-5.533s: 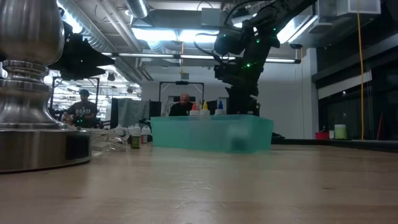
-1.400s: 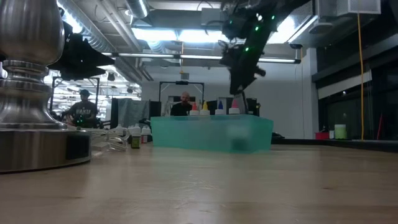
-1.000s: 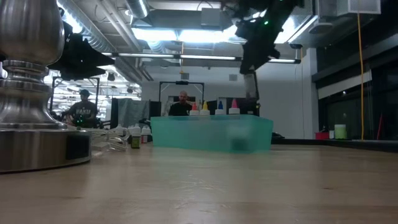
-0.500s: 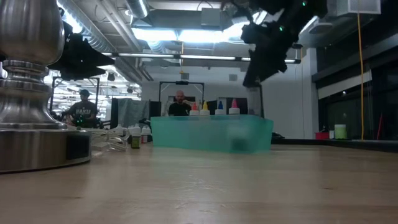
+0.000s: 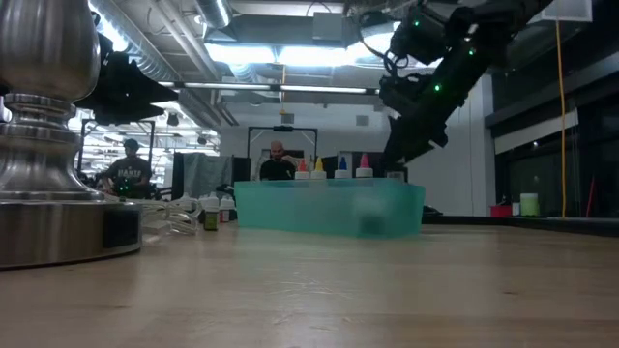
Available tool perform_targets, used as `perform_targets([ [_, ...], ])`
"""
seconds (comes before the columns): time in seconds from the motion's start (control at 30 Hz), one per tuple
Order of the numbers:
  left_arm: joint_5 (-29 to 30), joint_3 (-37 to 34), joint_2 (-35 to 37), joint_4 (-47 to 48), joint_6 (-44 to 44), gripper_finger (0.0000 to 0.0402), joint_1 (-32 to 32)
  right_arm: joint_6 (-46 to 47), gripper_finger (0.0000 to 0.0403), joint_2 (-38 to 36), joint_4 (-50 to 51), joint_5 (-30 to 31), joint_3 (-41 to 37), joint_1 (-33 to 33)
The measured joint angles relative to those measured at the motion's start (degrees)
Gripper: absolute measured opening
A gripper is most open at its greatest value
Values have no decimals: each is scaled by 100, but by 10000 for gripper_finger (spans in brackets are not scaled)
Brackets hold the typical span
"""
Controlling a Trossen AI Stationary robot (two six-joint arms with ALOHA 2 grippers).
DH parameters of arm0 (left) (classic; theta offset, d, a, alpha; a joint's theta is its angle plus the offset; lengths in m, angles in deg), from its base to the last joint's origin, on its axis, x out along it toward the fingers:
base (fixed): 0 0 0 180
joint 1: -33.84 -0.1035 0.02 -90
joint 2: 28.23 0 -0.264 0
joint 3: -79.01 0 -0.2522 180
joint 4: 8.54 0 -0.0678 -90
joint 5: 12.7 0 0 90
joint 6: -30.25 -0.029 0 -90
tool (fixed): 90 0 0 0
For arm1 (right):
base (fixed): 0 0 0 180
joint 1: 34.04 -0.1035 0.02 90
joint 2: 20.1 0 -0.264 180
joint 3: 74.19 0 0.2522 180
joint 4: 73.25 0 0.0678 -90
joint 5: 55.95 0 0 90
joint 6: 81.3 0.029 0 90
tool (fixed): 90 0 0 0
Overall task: Pick & Place food coloring
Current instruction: Put the large purple food coloring bottle into the green bin, then put the small black food coloring bottle into the green bin
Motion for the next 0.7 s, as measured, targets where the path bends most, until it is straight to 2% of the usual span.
perform_targets([
  [0.23,0,0,0,-2,0,400,0,0,137,191,-95,-57,2,25],
  [0.53,1,0,1,-2,0,400,0,126,217,164,-32,-104,175,211],
  [0.7,-1,0,0,-1,0,400,0,17,258,68,51,-350,423,296],
])
